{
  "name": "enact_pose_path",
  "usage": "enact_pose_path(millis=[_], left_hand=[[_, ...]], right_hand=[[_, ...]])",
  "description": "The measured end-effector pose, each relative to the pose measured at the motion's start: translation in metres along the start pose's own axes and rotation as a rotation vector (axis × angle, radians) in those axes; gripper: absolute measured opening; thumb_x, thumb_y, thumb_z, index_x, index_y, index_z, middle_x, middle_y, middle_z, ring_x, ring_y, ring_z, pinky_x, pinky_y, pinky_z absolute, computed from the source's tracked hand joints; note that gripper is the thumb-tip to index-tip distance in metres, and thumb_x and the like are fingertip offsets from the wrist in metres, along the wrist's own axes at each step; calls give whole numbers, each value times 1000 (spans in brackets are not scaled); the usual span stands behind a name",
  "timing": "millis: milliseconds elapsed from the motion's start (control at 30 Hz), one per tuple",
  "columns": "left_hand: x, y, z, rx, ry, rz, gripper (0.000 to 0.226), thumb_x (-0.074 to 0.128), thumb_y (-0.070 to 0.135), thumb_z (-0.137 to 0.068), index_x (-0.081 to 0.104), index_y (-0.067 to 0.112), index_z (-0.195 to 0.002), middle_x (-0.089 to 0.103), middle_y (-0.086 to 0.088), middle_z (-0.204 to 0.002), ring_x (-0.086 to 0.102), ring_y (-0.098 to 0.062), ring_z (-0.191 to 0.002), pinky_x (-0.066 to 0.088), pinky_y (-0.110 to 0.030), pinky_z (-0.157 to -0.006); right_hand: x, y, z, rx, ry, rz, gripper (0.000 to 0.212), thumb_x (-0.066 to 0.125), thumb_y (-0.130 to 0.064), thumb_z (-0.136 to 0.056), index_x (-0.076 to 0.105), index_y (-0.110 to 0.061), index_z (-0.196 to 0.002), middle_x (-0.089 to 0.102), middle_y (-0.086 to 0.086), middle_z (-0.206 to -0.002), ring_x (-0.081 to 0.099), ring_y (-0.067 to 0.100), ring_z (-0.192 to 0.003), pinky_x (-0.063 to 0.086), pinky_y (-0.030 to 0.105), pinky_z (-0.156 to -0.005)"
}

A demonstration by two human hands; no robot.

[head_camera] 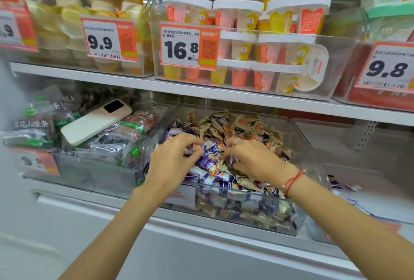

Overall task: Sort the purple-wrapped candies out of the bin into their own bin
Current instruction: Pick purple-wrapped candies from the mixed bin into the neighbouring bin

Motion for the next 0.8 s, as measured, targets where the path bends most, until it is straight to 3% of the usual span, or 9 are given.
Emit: enact_pose_path(millis=[133, 233, 300, 433, 533, 667, 733, 800], left_hand=[[6, -2, -6, -8, -57, 158, 20, 66, 30, -88, 67, 34, -108, 64, 16, -113, 62, -7, -92, 54, -29, -79], [11, -3, -12, -16, -156, 207, 42, 70, 23, -86, 58, 34, -124, 63, 16, -114, 61, -4, -94, 55, -33, -79], [17, -4, -13, -44, -257, 156, 54, 68, 20, -87, 48, 29, -136, 64, 13, -113, 59, -5, -98, 53, -33, -82], [25, -8, -13, -29, -351, -62, 27, 58, 27, -93, 63, 31, -120, 68, 1, -114, 64, -21, -78, 53, -35, -69], [24, 2, -15, -16, -397, -141, 28, 55, 42, -90, 63, 38, -116, 68, 1, -114, 65, -19, -71, 53, -33, -69], [24, 17, -13, -6, -424, -142, 44, 57, 61, -78, 65, 40, -116, 69, 5, -110, 65, -15, -87, 47, -26, -70], [29, 19, -13, 17, -388, -158, 35, 63, 57, -81, 69, 38, -110, 68, 4, -116, 63, -17, -100, 48, -28, -73], [30, 19, -14, -20, -337, -153, 17, 67, 46, -84, 72, 37, -98, 70, 3, -105, 64, -18, -97, 47, -29, -65]], right_hand=[[3, 14, 15, 132, 233, -210, 34, 68, -9, -82, 69, -28, -110, 59, -5, -123, 60, 15, -101, 45, 22, -75], [-7, 20, 36, 205, 465, -416, 40, 73, -1, -72, 74, -31, -98, 66, -12, -105, 60, 2, -86, 50, 19, -72], [-17, 19, 53, 208, 522, -531, 40, 74, 0, -70, 74, -32, -94, 64, -20, -96, 60, 2, -79, 47, 14, -65], [-32, 22, 81, 161, 562, -575, 41, 75, 1, -70, 75, -32, -94, 65, -22, -99, 58, 9, -80, 50, 23, -60], [-34, 33, 98, 173, 536, -538, 47, 75, 5, -68, 73, -35, -93, 63, -25, -97, 59, 10, -76, 49, 22, -61], [-30, 54, 121, 224, 574, -453, 48, 74, 7, -67, 73, -33, -94, 63, -17, -98, 59, 7, -71, 52, 24, -66], [-28, 63, 131, 251, 628, -406, 46, 72, 8, -67, 73, -28, -96, 63, -10, -98, 60, 13, -69, 55, 37, -66], [-28, 72, 141, 281, 685, -373, 42, 71, 7, -70, 73, -24, -98, 62, -6, -101, 60, 21, -69, 55, 43, -63]])
Point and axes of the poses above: each hand's wrist, its own z-axis away from the middle knuckle, its own x-axis out of the palm, y = z × x, the point moved 3 cm from there along -z, towards the middle knuckle
